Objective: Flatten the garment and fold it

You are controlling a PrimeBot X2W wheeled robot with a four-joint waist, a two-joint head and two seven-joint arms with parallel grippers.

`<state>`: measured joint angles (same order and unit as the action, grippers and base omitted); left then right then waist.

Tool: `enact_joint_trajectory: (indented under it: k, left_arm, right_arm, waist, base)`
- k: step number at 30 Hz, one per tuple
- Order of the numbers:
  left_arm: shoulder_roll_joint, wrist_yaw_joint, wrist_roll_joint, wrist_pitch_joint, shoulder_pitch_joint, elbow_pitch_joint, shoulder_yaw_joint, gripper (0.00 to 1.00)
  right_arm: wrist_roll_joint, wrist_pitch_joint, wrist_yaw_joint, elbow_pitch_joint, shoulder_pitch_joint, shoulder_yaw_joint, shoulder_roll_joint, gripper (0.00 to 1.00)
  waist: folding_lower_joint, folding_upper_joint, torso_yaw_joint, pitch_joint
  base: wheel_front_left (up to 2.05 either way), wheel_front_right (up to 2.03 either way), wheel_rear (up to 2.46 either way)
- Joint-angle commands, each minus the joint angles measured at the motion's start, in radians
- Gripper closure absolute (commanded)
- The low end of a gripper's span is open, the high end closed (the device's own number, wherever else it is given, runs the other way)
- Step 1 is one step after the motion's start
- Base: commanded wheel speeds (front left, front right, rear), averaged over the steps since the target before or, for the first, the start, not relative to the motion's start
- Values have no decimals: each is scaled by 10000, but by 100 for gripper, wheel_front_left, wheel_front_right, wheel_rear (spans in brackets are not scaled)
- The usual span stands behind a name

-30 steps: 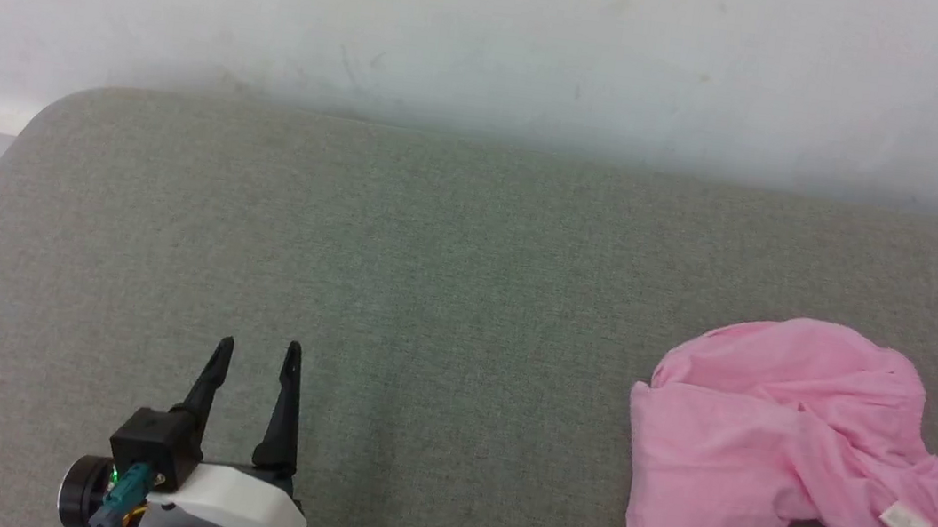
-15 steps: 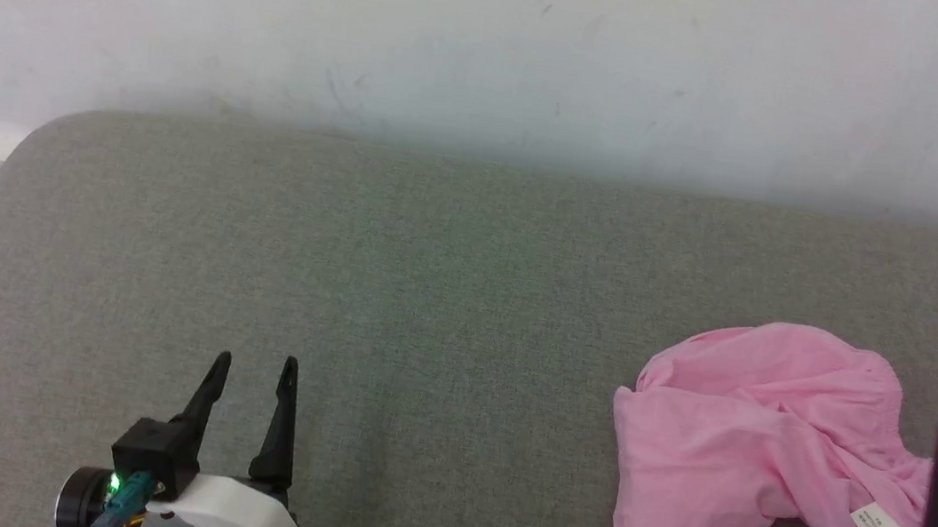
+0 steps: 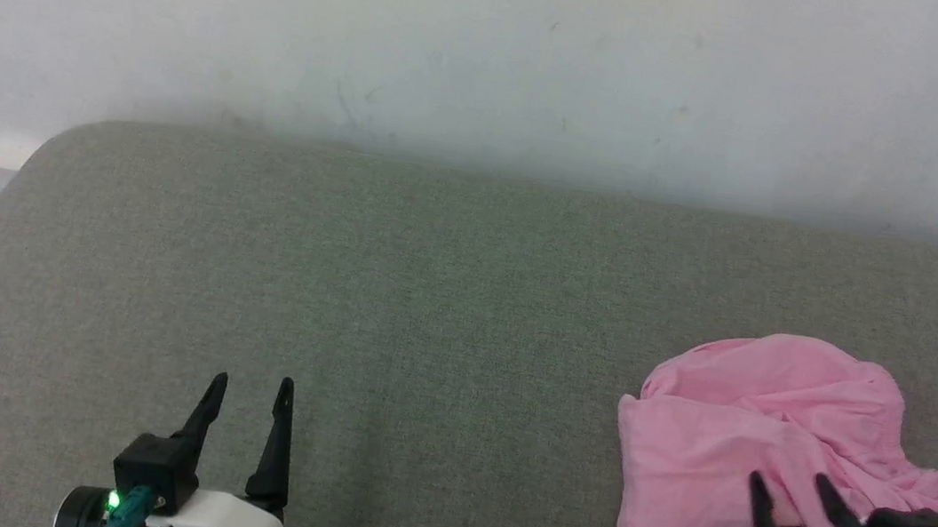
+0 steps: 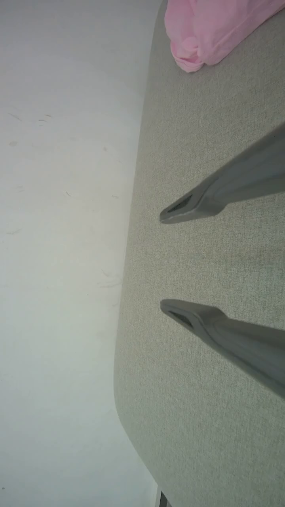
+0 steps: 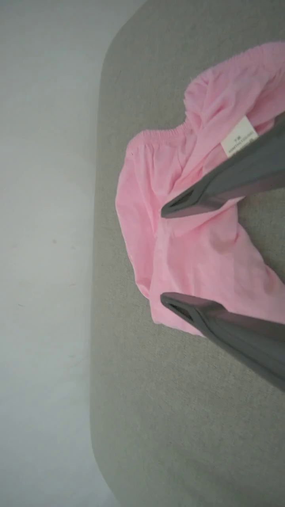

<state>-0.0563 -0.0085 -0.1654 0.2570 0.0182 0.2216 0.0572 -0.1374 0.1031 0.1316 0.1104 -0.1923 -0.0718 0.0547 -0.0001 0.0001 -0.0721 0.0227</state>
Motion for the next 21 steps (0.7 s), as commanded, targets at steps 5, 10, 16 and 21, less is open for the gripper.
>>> enact_joint_trajectory:
  k: [5,10,16,21]
  left_arm:
    - [12,-35,1,47,-126,51,41,0]
    - [27,2,-77,47,-260,51,109,0]
    - [40,23,-153,47,-402,137,203,0]
    - [44,61,-173,47,-383,158,168,0]
  right_arm:
    - [-620,1995,-9,-843,375,1297,626,0]
    - [-1342,3252,-9,-2162,1441,2301,1165,0]
    - [-2151,4060,-9,-3855,2080,3238,1365,69]
    - [-2501,3189,-9,-3940,2498,3711,1339,100]
  waist:
    - [1,-1,-139,-199]
    - [1,-1,-215,-477]
    - [1,-1,-359,-617]
    - [1,-1,-321,-597]
  base:
    - [0,0,0]
    - [0,0,0]
    - [0,0,0]
    - [0,0,0]
